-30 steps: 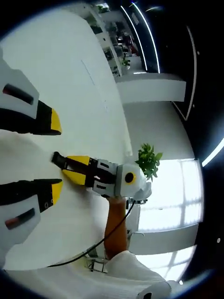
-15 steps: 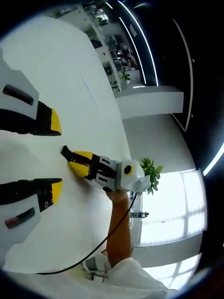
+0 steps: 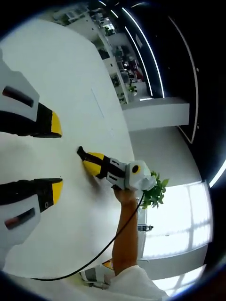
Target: Snap the two parts of the plastic buckle together until the buckle closes and remains connected.
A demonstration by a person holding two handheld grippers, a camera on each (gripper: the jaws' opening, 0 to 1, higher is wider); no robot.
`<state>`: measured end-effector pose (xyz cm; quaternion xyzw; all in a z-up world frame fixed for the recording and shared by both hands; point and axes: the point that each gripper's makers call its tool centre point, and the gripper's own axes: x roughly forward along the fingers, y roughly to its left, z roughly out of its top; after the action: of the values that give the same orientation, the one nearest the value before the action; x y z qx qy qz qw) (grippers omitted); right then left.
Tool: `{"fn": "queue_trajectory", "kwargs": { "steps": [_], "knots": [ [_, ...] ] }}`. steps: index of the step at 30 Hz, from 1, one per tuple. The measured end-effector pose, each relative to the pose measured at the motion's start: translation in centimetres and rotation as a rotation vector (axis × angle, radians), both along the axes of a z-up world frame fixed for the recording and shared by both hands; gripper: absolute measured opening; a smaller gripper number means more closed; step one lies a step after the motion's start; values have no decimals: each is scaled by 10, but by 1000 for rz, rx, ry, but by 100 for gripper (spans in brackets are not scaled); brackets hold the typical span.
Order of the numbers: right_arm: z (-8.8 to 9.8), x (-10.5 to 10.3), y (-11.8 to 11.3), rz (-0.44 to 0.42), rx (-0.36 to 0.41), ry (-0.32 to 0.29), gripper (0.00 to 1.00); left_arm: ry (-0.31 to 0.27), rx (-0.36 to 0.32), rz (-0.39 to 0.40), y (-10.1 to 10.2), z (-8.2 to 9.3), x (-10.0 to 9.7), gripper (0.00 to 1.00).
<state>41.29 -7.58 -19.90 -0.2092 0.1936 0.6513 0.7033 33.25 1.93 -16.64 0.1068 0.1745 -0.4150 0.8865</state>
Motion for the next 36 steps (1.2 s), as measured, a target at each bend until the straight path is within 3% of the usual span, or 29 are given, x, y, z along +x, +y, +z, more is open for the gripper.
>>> {"fn": "queue_trajectory", "kwargs": {
  "steps": [24, 25, 29, 36],
  "knots": [
    [0, 2, 3, 15, -19, 3, 12, 23, 5, 25, 2, -7, 2, 37],
    [0, 10, 1, 14, -17, 4, 12, 23, 5, 25, 2, -7, 2, 37],
    [-2, 12, 1, 11, -15, 3, 13, 25, 3, 29, 3, -8, 3, 37],
    [-3, 30, -4, -7, -3, 3, 21, 27, 9, 27, 3, -9, 2, 37]
  ]
}}
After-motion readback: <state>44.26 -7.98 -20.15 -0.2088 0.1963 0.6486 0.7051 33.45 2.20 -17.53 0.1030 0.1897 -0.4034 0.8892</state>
